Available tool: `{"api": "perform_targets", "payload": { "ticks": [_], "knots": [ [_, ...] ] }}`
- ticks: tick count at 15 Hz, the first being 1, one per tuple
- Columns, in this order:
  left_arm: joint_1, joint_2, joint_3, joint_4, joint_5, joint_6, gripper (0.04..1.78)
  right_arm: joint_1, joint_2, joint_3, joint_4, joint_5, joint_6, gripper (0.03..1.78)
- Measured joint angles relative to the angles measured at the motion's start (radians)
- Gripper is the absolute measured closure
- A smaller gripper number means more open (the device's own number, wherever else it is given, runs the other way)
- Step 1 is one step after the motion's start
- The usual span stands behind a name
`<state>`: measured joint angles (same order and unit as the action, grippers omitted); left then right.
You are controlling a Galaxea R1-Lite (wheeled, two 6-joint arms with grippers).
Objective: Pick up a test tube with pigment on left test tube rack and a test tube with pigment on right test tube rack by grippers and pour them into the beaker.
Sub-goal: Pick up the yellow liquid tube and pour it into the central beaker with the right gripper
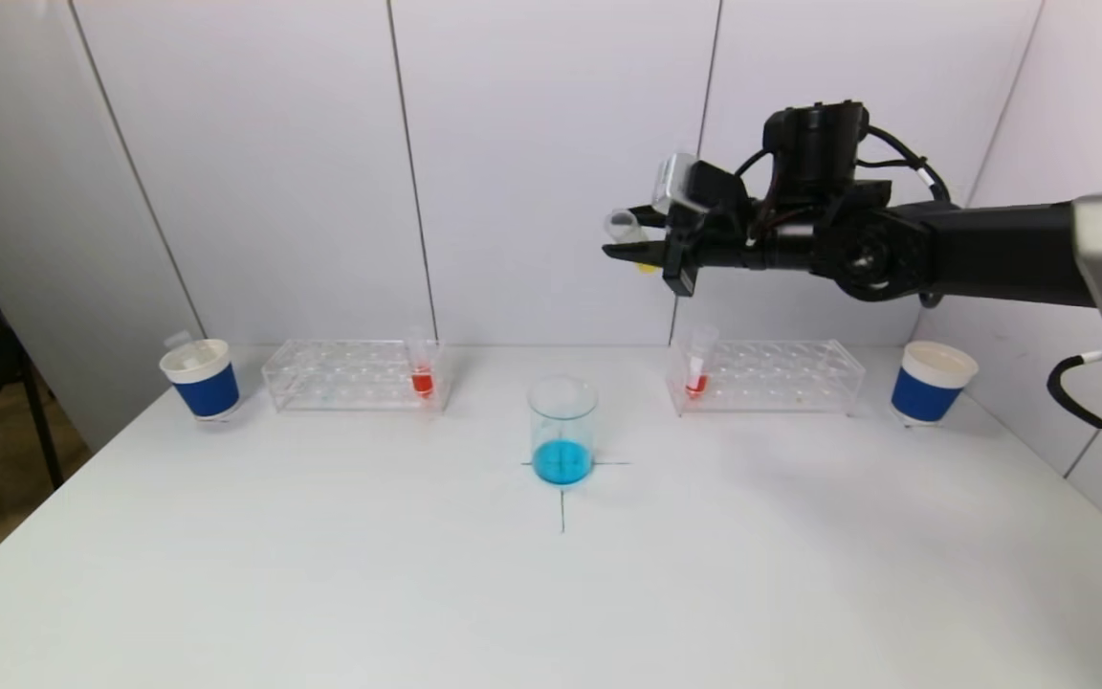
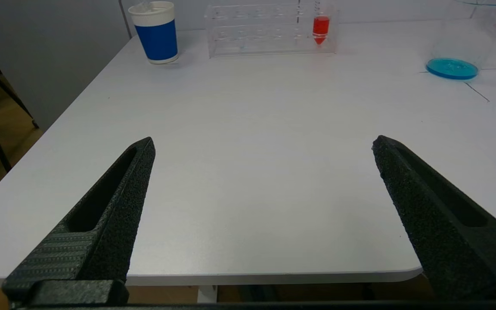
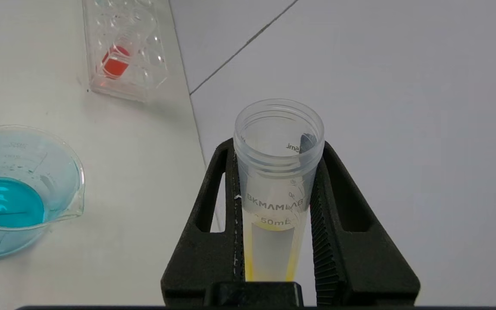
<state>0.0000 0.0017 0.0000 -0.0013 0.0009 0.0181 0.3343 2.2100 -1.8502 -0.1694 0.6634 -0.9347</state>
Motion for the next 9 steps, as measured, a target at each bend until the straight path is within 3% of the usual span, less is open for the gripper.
{"api": "perform_targets", "payload": {
  "ticks": [5,9],
  "knots": [
    [-0.001,0.000,0.000,0.000,0.000,0.000,0.06,0.026,0.021,0.096,-0.152,0.006,-0.141,1.31],
    [-0.001,0.000,0.000,0.000,0.000,0.000,0.06,0.040,0.054,0.156,-0.310,0.007,-0.194,1.31]
  ]
}}
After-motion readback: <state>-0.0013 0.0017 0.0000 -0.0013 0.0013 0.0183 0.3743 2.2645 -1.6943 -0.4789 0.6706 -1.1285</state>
